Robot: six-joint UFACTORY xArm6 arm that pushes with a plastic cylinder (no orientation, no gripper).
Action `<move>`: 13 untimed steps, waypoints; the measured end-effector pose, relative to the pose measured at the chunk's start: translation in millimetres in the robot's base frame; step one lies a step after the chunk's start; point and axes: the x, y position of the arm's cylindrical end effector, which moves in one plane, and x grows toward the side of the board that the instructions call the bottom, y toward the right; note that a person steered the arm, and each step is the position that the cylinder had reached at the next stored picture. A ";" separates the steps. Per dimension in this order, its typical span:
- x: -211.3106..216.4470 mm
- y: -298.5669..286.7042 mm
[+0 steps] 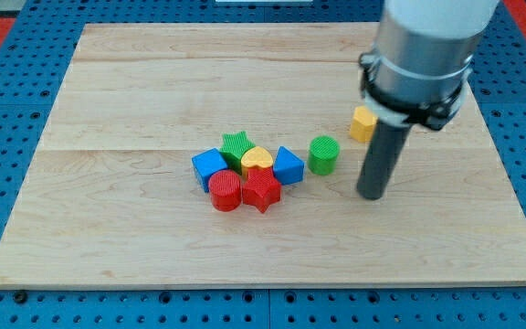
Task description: Move the green circle left to the yellow hexgon
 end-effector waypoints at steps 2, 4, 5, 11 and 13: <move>-67.0 -21.4; -64.6 -68.1; -66.0 -99.5; -89.4 44.1; -121.7 -19.7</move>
